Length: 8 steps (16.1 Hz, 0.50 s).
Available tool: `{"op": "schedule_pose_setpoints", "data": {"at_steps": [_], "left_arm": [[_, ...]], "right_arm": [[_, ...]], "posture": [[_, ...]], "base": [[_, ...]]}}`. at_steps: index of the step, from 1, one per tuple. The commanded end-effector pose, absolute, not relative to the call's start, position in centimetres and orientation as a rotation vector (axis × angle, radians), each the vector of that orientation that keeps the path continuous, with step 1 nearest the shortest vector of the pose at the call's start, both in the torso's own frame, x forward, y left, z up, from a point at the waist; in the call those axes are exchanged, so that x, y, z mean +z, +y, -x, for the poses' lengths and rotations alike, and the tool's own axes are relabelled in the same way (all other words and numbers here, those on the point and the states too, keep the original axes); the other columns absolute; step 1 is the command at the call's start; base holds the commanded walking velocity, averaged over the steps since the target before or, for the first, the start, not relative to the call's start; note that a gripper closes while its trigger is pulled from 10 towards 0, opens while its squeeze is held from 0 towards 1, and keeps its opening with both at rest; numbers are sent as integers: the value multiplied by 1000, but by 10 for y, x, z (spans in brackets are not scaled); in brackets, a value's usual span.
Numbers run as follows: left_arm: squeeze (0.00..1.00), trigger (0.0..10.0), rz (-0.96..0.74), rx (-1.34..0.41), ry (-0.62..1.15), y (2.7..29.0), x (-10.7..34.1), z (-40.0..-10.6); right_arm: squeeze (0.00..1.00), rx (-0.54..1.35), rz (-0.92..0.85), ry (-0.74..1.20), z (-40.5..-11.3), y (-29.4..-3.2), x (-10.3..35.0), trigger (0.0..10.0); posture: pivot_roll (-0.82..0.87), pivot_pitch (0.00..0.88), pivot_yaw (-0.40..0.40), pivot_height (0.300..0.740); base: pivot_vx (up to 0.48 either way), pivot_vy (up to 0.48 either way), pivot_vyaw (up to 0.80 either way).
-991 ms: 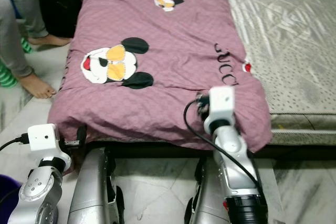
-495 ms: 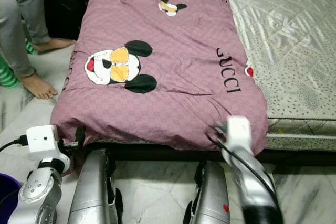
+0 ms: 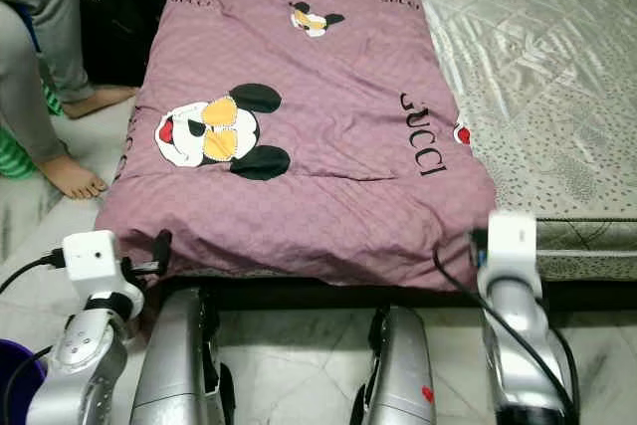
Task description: Clean up the room
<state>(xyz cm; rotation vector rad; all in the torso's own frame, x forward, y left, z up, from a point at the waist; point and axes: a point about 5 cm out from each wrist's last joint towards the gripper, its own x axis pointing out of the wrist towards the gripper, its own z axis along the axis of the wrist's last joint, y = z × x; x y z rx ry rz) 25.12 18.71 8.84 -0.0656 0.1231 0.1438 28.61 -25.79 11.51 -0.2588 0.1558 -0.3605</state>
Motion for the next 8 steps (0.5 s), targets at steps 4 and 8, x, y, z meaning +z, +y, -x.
{"op": "schedule_pose_setpoints", "data": {"at_steps": [4, 8], "left_arm": [[0, 10000, 83, 151, 73, 187, 91, -254], [0, 10000, 100, 150, 52, 181, 93, -256]], "right_arm": [[0, -251, 173, -129, -305, -220, 162, 10000], [0, -99, 2, -162, -316, -176, 164, 10000]], "posture": [[26, 92, -7, 522], [36, 61, -10, 522]], "base": [[0, 0, 0], [0, 0, 0]]}}
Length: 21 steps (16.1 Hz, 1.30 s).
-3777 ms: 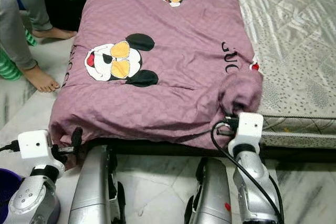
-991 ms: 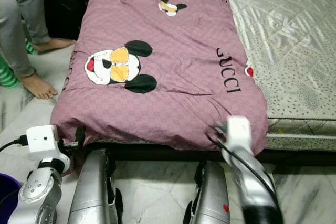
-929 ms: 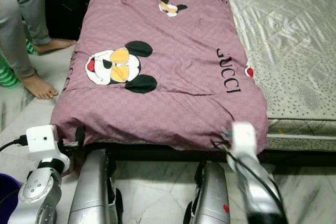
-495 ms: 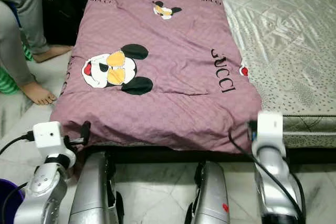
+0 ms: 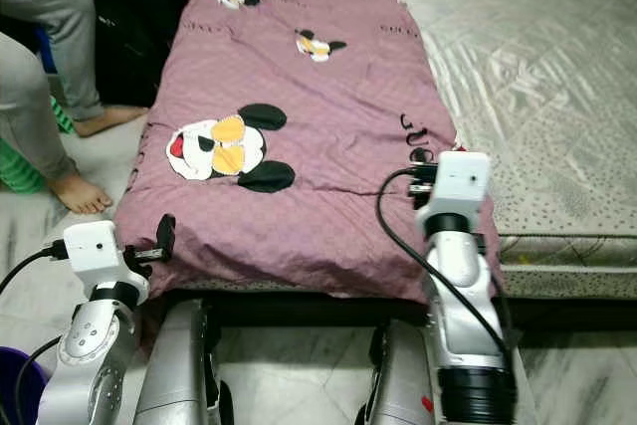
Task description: Clean up the room
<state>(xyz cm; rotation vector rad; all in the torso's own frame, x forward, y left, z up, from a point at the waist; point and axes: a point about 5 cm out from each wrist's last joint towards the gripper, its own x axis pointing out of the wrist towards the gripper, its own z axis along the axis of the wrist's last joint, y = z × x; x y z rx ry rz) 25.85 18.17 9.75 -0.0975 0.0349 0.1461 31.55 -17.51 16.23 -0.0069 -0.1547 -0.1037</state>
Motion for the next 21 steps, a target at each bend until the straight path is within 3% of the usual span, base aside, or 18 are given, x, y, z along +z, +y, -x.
{"op": "schedule_pose_setpoints", "data": {"at_steps": [1, 7, 12, 16, 21], "left_arm": [[0, 10000, 100, 144, 60, 181, 89, -255], [0, 10000, 111, 134, 54, 175, 87, -260], [0, 10000, 116, 115, 52, 168, 85, -262], [0, 10000, 114, 115, 54, 169, 84, -263], [0, 10000, 110, 118, 56, 168, 84, -262]], "right_arm": [[0, -77, -49, -167, -320, -166, 165, 10000], [0, 13, -154, -204, -330, -128, 172, 10000], [0, 44, -154, -212, -332, -129, 173, 10000], [0, 91, -119, -216, -328, -127, 168, 10000], [0, 105, -116, -230, -330, -127, 172, 10000]], "posture": [[30, 57, -6, 522], [32, 34, -3, 522], [19, 34, 0, 573], [17, 35, -2, 573], [25, 38, -9, 628]], "base": [[0, 0, 0], [0, 0, -398], [0, 0, -171], [0, 0, 0], [0, 0, 0]]}}
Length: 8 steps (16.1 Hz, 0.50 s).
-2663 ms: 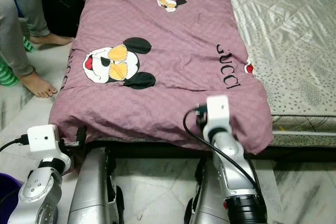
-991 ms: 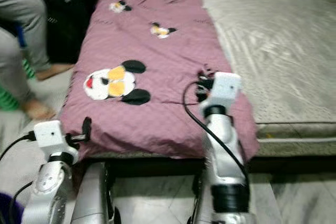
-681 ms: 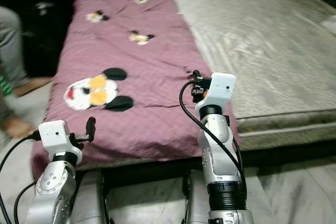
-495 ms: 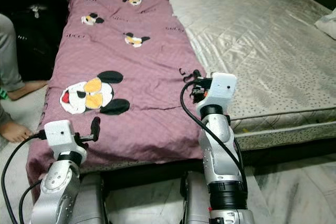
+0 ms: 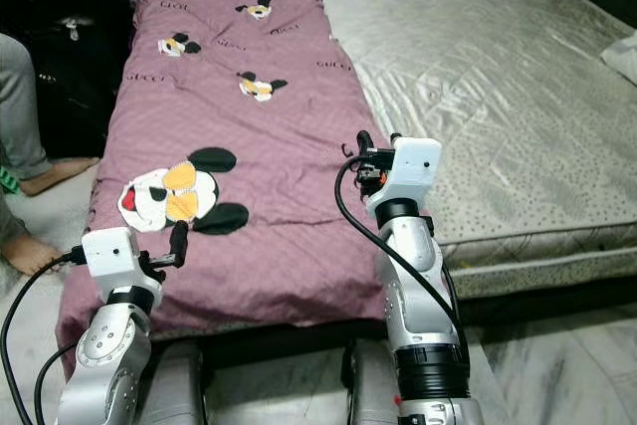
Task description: Clean up the room
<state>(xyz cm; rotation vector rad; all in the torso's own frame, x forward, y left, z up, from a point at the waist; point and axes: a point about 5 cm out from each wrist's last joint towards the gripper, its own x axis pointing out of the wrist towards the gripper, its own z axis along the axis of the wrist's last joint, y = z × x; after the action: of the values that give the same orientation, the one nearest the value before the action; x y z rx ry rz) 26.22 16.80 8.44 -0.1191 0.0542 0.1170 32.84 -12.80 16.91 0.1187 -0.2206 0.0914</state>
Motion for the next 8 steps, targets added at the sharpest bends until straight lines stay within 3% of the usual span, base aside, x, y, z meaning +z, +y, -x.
{"op": "schedule_pose_setpoints", "data": {"at_steps": [1, 8], "left_arm": [[0, 10000, 109, 120, 56, 168, 83, -262], [0, 10000, 108, 128, 51, 170, 83, -265]], "right_arm": [[0, 106, -115, -230, -330, -127, 171, 10000], [0, 153, -86, -200, -324, -125, 159, 10000]], "posture": [[27, 37, -12, 638], [29, 18, -16, 728]], "base": [[0, 0, 0], [0, 0, 0]]}}
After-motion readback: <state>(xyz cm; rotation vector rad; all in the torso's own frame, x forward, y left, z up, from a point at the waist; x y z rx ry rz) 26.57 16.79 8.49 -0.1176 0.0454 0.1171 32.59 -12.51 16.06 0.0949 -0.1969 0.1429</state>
